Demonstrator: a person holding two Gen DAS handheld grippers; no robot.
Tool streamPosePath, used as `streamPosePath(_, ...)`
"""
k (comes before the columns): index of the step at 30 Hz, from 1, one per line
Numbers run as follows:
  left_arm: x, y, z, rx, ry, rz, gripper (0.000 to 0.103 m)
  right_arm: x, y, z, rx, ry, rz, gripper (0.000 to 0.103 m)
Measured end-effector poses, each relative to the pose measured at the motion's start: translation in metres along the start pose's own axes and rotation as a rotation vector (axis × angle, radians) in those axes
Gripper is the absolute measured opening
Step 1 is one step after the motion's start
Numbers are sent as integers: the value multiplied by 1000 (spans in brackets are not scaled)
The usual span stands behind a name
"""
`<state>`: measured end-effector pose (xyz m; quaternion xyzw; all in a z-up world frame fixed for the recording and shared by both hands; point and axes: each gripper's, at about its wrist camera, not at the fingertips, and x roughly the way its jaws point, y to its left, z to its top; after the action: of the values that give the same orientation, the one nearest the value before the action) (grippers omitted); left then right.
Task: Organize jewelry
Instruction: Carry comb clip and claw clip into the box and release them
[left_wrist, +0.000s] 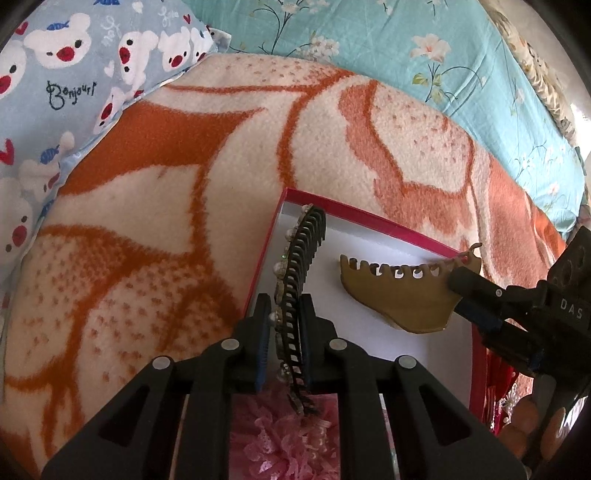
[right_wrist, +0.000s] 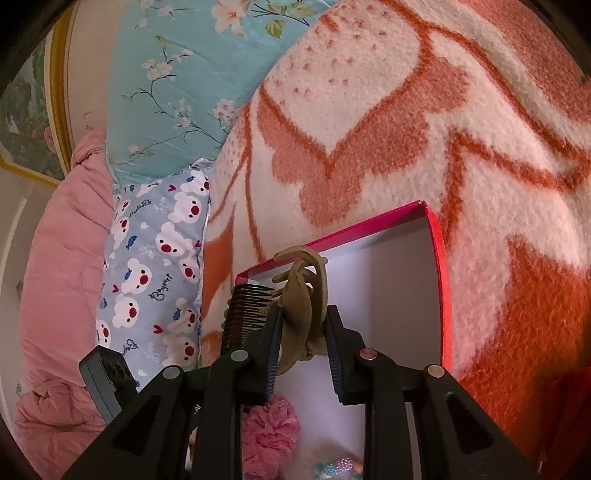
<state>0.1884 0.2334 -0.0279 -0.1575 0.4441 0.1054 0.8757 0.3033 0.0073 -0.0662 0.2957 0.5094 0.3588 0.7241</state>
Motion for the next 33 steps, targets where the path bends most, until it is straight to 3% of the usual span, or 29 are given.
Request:
streamPosePath(11,1,-2,-1,2,9,2,13,4,1,-1,12,13,-1,28)
streamPosePath(20,-6,-11,-3,37,2,6,33,7,13,0,-17,4,-6,53)
streamPosePath(33,-3,-16,-8,56,21,3,34,15,20,4,-11,56,-32,70)
